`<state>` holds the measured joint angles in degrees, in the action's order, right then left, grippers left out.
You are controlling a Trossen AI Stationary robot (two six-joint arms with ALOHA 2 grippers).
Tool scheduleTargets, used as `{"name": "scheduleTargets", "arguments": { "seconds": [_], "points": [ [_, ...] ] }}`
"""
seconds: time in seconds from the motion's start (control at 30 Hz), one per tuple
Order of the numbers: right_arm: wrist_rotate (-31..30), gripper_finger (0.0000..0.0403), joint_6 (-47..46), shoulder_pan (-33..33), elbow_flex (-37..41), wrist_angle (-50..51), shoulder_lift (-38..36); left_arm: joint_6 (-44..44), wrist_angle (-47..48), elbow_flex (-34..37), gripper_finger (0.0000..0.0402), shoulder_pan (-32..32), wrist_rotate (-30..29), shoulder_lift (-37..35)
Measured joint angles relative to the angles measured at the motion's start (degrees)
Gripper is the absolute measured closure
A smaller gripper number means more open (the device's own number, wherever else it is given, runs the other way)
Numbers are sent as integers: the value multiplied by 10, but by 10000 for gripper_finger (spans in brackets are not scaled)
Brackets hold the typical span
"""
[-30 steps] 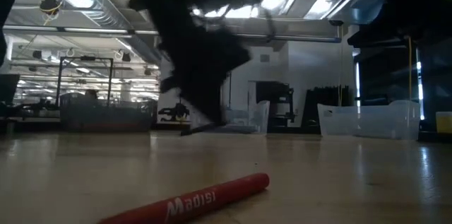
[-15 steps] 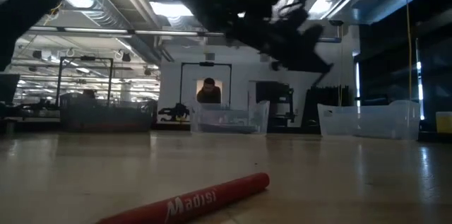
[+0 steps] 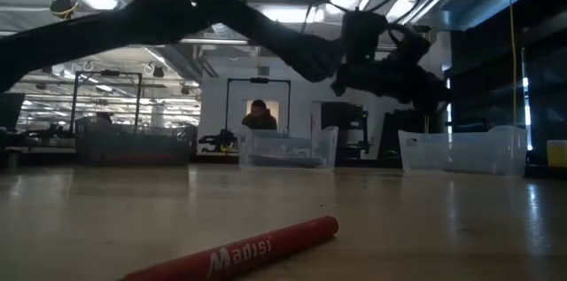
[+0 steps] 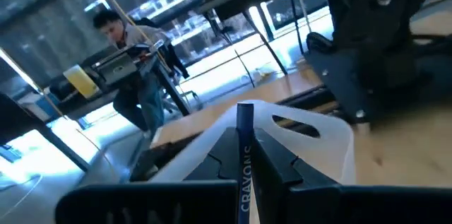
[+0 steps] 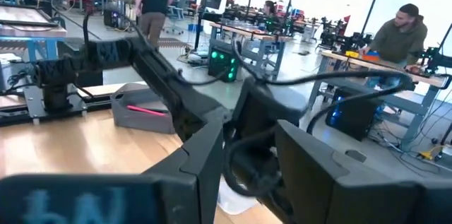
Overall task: Sort crayons/erasers/pens/pencils in bins
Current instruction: Put the blue crayon into the right transparent bin, then put the red crayon into the right transparent bin
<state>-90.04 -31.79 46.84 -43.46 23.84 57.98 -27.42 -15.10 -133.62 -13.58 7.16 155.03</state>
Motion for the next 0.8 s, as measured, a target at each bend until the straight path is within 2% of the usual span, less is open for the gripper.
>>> {"name": "scheduleTargets", "arguments": {
  "seconds": [0.23,0.5,0.57,0.63,0.7,0.8],
  "points": [
    [0,268,-7,-2,0,4,2,-9,-5,-11,385,-10,-5,40],
    [1,268,-7,-2,1,5,2,-17,-27,-11,302,-7,-18,41],
    [1,268,-7,-2,1,5,2,-17,-27,-13,280,-3,-59,41],
    [1,268,-8,-2,1,5,2,-15,-11,-13,264,5,-125,38],
    [1,268,-9,-2,1,5,2,-19,43,-13,256,17,-182,24],
    [1,268,-7,-2,1,11,2,-20,178,-13,256,50,-211,-20]
  ]
}}
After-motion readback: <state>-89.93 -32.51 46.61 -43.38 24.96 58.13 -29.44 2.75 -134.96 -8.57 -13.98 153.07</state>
